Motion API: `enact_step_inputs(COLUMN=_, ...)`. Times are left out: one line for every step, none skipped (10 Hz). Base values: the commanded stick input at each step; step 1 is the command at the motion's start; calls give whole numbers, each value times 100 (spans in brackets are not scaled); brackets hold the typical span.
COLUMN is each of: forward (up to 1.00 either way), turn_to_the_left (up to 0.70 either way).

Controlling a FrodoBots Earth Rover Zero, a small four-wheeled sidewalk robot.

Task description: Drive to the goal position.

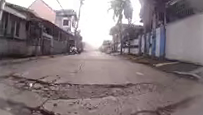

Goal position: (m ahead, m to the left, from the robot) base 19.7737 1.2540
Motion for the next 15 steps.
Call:
enact_step_inputs(forward=100, turn_to_the_left=1)
enact_step_inputs(forward=100, turn_to_the_left=1)
enact_step_inputs(forward=100, turn_to_the_left=1)
enact_step_inputs(forward=100, turn_to_the_left=1)
enact_step_inputs(forward=100, turn_to_the_left=1)
enact_step_inputs(forward=100, turn_to_the_left=1)
enact_step_inputs(forward=100, turn_to_the_left=1)
enact_step_inputs(forward=100, turn_to_the_left=1)
enact_step_inputs(forward=100, turn_to_the_left=1)
enact_step_inputs(forward=100, turn_to_the_left=1)
enact_step_inputs(forward=100, turn_to_the_left=1)
enact_step_inputs(forward=100, turn_to_the_left=1)
enact_step_inputs(forward=100, turn_to_the_left=1)
enact_step_inputs(forward=100, turn_to_the_left=1)
enact_step_inputs(forward=100, turn_to_the_left=1)
